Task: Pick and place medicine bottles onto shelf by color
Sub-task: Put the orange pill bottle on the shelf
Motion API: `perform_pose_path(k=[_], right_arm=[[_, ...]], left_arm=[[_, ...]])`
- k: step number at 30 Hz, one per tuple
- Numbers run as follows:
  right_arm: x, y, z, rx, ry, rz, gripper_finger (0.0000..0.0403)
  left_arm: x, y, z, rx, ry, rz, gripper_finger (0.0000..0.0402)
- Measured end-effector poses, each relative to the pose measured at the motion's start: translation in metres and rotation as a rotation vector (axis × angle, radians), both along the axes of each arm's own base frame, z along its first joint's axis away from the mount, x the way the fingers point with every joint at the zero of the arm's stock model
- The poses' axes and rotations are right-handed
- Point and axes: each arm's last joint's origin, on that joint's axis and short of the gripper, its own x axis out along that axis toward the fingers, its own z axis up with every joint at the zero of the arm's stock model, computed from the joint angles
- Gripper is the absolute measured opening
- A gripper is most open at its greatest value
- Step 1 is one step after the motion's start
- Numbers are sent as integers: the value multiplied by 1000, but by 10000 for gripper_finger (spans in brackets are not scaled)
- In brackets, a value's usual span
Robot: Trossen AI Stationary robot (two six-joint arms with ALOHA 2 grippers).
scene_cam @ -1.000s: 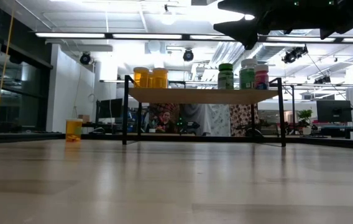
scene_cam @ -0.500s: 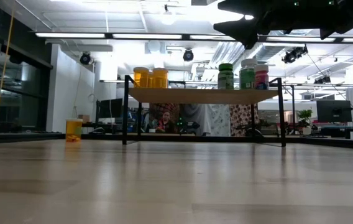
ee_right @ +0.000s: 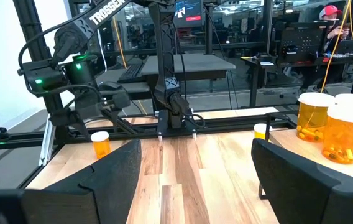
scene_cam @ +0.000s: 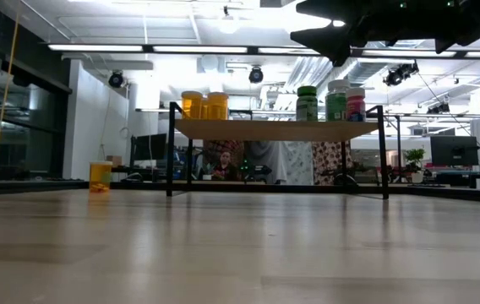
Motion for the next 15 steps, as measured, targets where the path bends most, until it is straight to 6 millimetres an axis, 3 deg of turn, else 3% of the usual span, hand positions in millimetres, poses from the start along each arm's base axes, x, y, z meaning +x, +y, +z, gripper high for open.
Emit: perform_pose_path(k=[15], right_arm=[[0, 0, 0, 0, 0, 0, 296]], left_arm=[[9, 0, 0, -85, 32, -42, 323]])
